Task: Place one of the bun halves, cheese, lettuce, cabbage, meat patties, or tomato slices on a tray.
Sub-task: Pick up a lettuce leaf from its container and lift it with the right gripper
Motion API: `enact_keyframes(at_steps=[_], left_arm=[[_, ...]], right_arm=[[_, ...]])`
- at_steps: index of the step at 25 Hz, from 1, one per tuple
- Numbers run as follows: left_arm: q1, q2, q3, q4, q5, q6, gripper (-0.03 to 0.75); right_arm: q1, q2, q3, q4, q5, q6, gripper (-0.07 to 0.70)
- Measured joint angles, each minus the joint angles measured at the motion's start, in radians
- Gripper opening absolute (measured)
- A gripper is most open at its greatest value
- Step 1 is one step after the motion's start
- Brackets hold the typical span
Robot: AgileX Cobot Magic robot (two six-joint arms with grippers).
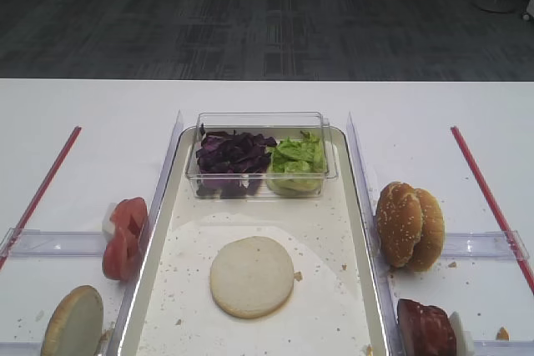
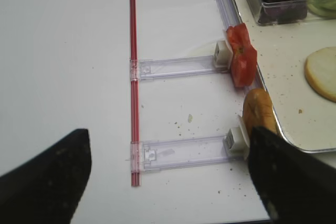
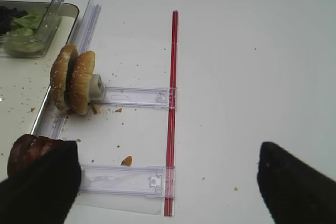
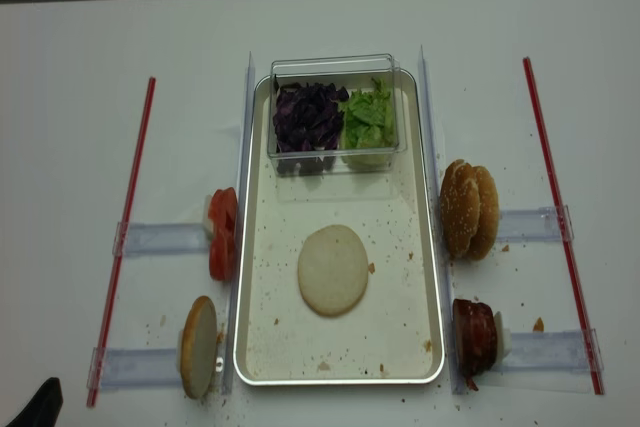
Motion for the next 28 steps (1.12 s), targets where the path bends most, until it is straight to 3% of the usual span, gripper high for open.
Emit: enact_keyframes(at_steps=[19,28], left_arm=[[0.000,0.000,0.000,0.000,0.000,0.000,0.564],[0.000,0.000,0.000,0.000,0.000,0.000,0.564]], right_arm=[[0.000,0.056,0.000,-0.015,-0.005,0.000,0.692],[0.000,0.372,-0.103,-0.002,-0.190,0.017,0.692]])
